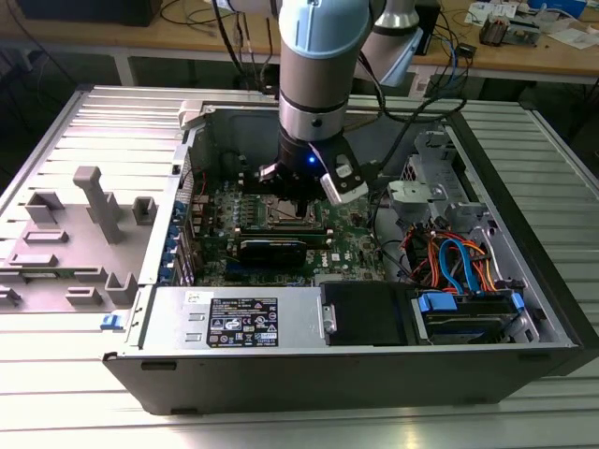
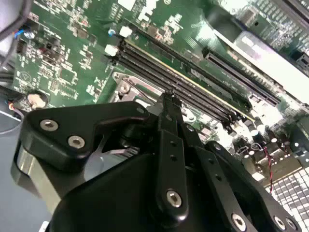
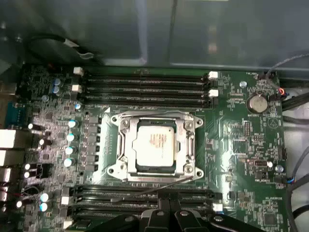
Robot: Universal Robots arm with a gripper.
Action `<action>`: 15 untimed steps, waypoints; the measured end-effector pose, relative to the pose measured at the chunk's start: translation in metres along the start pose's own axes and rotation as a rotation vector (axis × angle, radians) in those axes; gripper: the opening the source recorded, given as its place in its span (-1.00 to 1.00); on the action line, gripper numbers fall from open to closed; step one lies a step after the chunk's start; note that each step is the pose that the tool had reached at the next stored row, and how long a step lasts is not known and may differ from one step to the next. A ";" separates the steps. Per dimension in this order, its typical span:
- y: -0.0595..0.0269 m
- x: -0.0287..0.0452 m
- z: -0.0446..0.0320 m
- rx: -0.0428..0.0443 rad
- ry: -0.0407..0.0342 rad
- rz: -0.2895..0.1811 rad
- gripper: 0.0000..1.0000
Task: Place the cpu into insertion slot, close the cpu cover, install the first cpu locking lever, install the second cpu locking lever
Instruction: 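Install the second cpu locking lever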
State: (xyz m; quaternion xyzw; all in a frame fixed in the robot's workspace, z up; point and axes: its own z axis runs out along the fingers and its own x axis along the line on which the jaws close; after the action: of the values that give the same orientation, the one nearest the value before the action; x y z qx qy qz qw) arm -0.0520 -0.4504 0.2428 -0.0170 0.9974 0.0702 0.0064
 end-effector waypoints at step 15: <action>-0.0026 0.0136 -0.0002 -0.0271 0.0004 0.000 -0.79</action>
State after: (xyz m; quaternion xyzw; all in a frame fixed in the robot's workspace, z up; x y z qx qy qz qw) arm -0.0656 -0.4535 0.2425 -0.0169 0.9963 0.0837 0.0060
